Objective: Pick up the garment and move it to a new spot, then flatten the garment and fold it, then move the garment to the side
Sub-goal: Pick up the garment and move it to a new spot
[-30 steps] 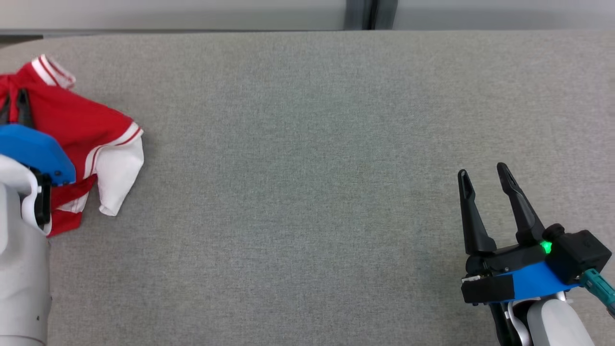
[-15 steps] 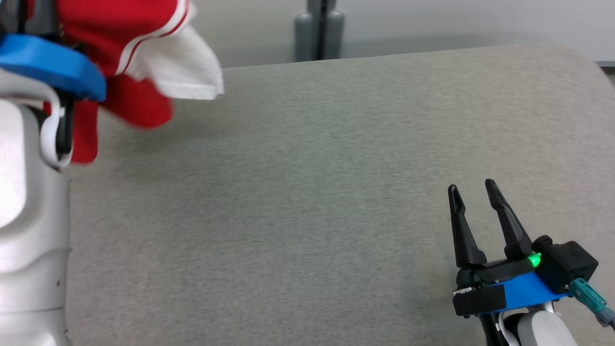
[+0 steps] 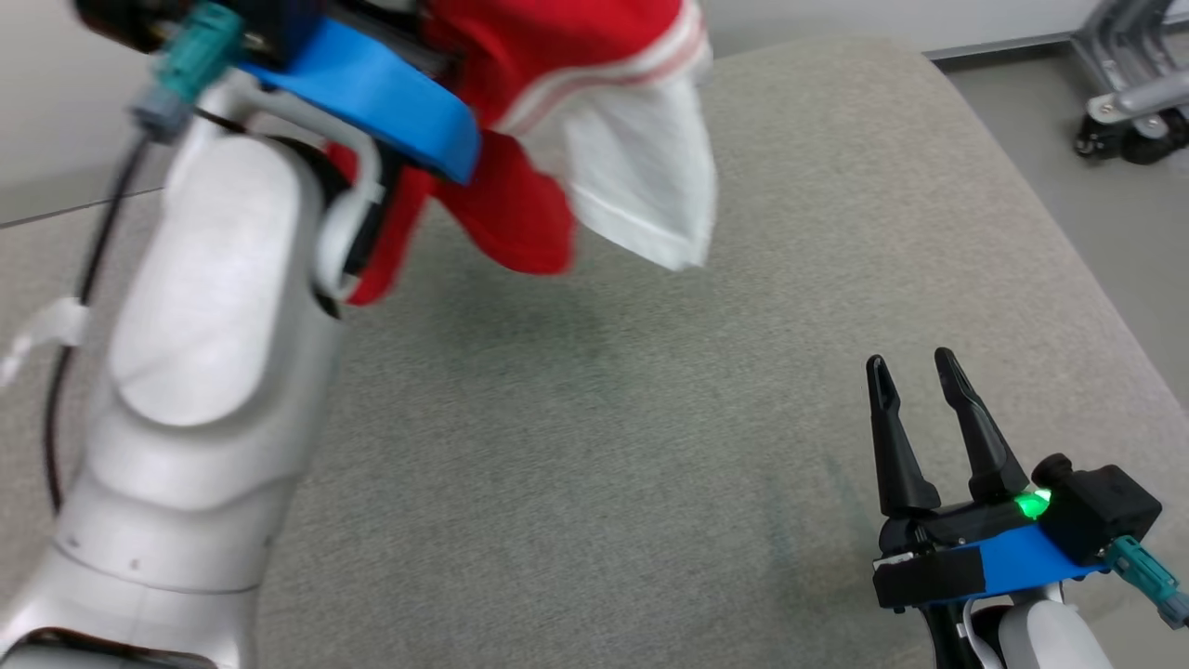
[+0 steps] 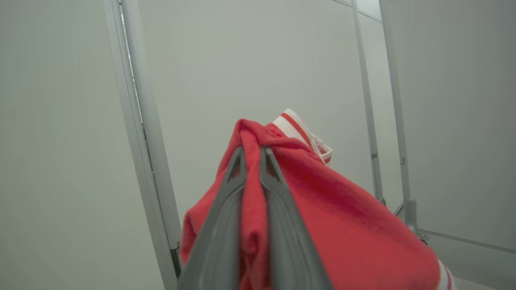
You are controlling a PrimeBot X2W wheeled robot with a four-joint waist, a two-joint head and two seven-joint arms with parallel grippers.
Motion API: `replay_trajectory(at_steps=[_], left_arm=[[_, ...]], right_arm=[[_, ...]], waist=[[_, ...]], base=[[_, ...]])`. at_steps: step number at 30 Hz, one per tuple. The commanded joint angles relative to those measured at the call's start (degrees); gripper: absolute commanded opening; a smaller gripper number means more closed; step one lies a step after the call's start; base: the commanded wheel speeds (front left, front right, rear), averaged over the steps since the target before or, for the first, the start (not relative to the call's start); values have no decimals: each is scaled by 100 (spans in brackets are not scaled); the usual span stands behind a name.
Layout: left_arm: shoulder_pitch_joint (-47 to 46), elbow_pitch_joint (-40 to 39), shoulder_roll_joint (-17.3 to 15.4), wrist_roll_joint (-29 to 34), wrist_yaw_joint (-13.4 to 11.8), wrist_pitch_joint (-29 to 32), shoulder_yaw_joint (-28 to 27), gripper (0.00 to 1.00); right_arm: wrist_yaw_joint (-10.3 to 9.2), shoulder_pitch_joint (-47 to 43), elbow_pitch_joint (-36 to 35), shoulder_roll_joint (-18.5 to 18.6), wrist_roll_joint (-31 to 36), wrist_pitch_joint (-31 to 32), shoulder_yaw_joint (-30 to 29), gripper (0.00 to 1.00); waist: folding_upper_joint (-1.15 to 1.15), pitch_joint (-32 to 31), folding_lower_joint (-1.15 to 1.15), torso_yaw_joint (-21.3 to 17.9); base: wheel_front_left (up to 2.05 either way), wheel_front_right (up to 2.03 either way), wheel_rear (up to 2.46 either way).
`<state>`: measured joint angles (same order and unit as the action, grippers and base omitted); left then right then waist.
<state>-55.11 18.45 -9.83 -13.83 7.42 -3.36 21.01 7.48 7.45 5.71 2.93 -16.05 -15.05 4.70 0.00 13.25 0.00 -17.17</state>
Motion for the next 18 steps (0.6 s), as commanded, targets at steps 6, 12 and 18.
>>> replay_trajectory(at_steps=[6,12,18], left_arm=[[389,574,179,-207,0,-203,628,0],[1072,1392,314,-428,1,-527,1042,0],[1816,2251,369,-577,-34,-822,1196,0]], right_arm=[[3,50,-9,-7,-76,-20,-5,100],[3,63,1,-4,-107,-21,-54,100],[3,77,69,-3,-83,-20,-65,100]], waist=[[0,52,0,-190],[0,118,0,-147],[0,92,0,-49]], base=[[0,0,0],[0,0,0],[0,0,0]])
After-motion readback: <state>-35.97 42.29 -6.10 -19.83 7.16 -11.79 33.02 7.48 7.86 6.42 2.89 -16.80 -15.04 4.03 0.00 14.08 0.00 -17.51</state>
